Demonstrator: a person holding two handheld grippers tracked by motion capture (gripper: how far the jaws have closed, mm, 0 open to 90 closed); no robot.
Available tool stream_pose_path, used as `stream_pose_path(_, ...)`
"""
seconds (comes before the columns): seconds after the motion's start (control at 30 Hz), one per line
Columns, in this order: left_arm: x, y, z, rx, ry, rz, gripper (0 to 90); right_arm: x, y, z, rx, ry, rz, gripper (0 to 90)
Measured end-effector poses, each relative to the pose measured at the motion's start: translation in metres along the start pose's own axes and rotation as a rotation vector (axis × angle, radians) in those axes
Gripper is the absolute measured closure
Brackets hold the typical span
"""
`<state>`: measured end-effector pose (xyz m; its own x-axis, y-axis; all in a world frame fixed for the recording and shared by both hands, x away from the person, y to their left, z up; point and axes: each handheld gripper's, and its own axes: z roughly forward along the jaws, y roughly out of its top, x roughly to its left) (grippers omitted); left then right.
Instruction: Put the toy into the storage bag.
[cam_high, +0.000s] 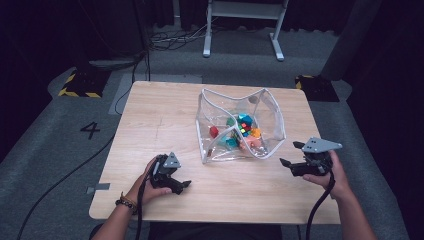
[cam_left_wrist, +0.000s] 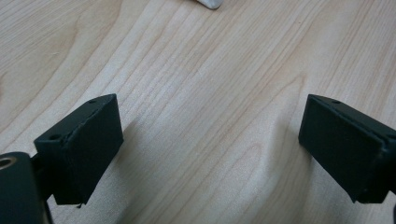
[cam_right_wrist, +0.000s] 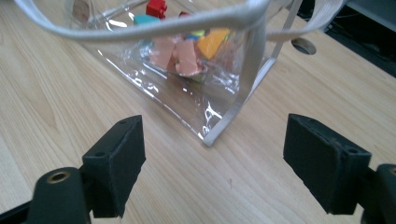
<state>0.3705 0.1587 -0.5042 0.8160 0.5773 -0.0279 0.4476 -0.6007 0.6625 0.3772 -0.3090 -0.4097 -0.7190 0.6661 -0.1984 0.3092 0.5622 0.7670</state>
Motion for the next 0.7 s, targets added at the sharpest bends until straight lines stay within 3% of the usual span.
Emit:
stream_pose_path(0.3,0.000,0.000,0.000,0.000,0.000,0.000,6.5,0.005,-0.017,0.013,0.069,-0.005,-0.031,21.4)
stream_pose_path(0.7,0.000,0.000,0.000,0.000,0.000,0.000,6.5,0.008,-0.044,0.026,0.122,-0.002,0.016,20.4)
